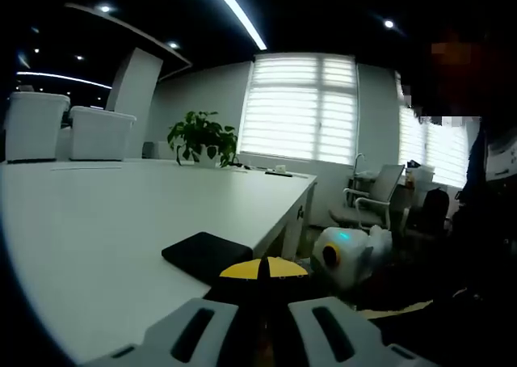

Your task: Clamp the fixed fixture on the desktop, loosen the retaining clip, secure it to the edge of the desk, and tighten the retaining clip.

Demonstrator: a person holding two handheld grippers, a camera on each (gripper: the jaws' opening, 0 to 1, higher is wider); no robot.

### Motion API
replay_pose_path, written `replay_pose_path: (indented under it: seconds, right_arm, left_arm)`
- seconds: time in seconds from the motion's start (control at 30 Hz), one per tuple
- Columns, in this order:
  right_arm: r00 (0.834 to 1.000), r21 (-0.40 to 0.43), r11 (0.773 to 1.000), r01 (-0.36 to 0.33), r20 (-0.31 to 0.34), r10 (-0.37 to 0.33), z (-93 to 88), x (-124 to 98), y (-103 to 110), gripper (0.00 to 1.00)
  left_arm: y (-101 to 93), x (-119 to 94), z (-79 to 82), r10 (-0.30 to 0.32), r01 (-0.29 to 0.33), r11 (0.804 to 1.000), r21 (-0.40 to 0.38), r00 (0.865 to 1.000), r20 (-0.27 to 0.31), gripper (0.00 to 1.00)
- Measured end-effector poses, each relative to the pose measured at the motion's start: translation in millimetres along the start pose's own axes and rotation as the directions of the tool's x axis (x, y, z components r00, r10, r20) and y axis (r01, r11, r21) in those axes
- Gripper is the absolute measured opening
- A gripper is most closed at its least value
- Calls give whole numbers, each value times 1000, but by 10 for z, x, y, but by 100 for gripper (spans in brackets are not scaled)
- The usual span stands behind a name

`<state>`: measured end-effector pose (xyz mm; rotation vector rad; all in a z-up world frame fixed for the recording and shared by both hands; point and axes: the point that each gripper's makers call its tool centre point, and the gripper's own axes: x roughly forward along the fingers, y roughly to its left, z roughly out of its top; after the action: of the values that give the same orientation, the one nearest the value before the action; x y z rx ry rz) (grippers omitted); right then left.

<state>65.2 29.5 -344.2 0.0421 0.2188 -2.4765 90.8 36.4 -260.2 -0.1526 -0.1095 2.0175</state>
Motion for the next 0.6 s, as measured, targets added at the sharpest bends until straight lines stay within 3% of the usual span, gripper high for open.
replay_pose_path:
  seconds: [0.03,0.13,0.2,0.27,0.6]
  right_arm:
    - [999,18,999,34,7,-34,25,-18,13,59]
    - [989,-4,991,132,-68,-132,-33,30,44,59]
    - [972,73,971,229,-77,-223,-41,55,12,59]
    - [957,140,950,280,-121,-265,-117,101,24,59]
    - [944,149,934,326,-99,-314,-28,256,62,54]
  left_arm:
    - [1,-1,3,-1,1,1000,-3,1000,5,1]
    - [1,-5,8,-7,7,1000,-5,1000,14,1]
    - [-1,-7,12,-11,11,1000,-10,1000,21,1]
    - [-1,-7,15,-13,13,1000,-10,1000,24,1]
    - [-9,-6,16,-31,31,999,-10,999,16,1]
